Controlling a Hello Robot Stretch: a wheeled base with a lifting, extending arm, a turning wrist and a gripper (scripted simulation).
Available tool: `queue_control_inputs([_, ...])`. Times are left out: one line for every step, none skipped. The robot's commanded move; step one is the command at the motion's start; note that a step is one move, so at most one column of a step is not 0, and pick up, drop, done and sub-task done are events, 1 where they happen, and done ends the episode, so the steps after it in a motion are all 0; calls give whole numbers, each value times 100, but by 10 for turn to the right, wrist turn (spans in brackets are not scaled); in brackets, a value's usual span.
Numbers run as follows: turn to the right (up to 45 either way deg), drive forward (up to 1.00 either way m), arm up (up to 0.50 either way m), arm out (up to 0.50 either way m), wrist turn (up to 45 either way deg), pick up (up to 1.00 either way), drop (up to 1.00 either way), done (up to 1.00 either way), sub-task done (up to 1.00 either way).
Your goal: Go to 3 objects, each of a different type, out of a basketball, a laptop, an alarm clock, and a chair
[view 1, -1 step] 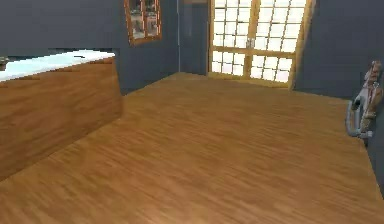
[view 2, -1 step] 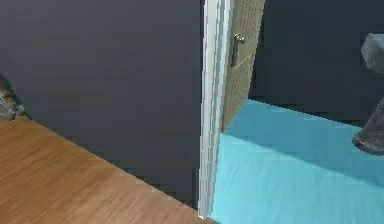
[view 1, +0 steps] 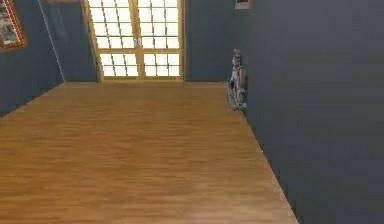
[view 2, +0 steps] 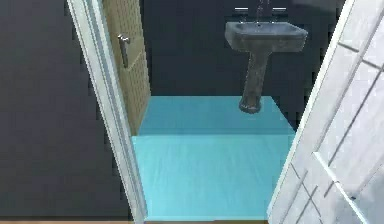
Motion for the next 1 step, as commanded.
queue_control_inputs([0,10,0,0,0,0,0,0,0])
